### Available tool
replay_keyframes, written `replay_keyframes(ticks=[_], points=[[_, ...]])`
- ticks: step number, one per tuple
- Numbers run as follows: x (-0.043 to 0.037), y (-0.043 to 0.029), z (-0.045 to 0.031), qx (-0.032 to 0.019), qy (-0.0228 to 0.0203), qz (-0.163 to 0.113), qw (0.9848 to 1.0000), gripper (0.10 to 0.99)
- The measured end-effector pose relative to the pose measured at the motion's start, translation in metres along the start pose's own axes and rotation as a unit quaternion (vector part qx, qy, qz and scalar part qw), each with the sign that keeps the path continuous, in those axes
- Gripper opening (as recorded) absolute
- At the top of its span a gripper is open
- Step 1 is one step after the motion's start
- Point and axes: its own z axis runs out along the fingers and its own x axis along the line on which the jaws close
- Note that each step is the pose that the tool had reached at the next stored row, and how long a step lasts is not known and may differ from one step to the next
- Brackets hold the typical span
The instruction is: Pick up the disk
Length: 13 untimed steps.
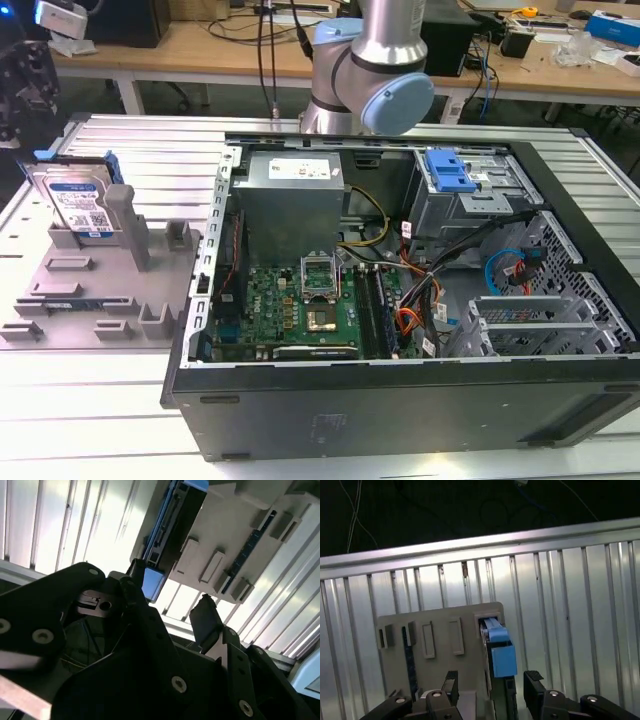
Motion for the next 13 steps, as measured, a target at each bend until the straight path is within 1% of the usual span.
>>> replay_keyframes(ticks=[1, 2, 3, 4, 8, 10, 13], points=[[-0.0002, 0.0000, 0.0007, 0.0002, -0.0005, -0.023, 0.9997, 0.631], [-0.0006, 0.0002, 0.0014, 0.0004, -0.0009, -0.041, 0.9992, 0.631], [-0.0011, 0.0003, 0.0018, 0.0006, -0.0011, -0.051, 0.9987, 0.631], [-0.0018, 0.0005, 0.0023, 0.0006, -0.0012, -0.055, 0.9985, 0.631], [-0.0052, 0.0071, 0.0065, 0.0033, -0.0014, -0.056, 0.9984, 0.631], [-0.0055, 0.0092, 0.0083, 0.0035, -0.0014, -0.056, 0.9984, 0.631], [-0.0055, 0.0097, 0.0111, 0.0035, -0.0014, -0.056, 0.9984, 0.631]])
